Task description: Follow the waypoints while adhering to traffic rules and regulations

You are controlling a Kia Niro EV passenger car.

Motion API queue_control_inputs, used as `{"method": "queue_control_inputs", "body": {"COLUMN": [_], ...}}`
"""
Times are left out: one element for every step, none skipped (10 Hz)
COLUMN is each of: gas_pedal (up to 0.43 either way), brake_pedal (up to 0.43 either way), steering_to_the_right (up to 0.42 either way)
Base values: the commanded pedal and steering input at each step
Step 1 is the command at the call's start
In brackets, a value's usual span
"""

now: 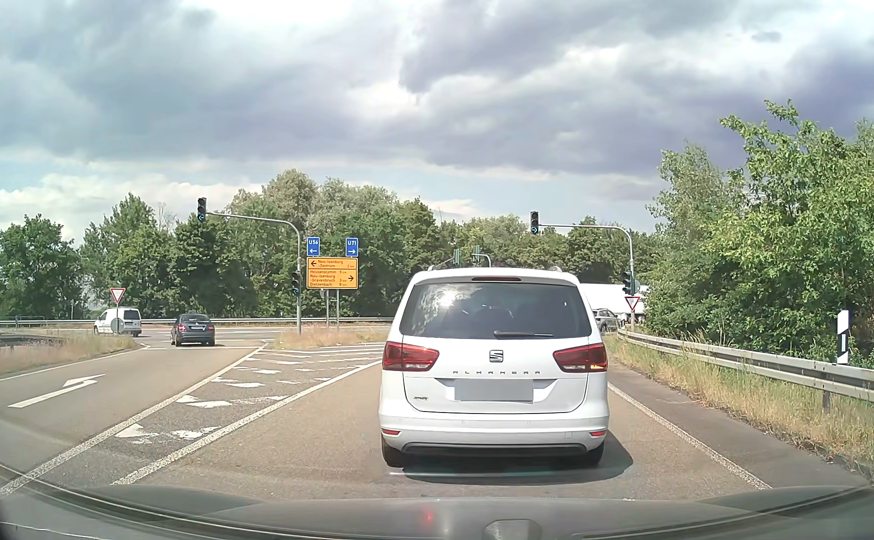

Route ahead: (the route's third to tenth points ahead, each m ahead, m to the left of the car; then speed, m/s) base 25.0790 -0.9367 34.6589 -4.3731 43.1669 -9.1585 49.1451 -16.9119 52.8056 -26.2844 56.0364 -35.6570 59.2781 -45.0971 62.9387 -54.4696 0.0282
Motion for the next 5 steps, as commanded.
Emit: {"method": "queue_control_inputs", "body": {"gas_pedal": [0.0, 0.0, 0.079, 0.13, 0.138], "brake_pedal": [0.037, 0.037, 0.037, 0.037, 0.037], "steering_to_the_right": [0.01, 0.01, 0.01, 0.008, 0.004]}}
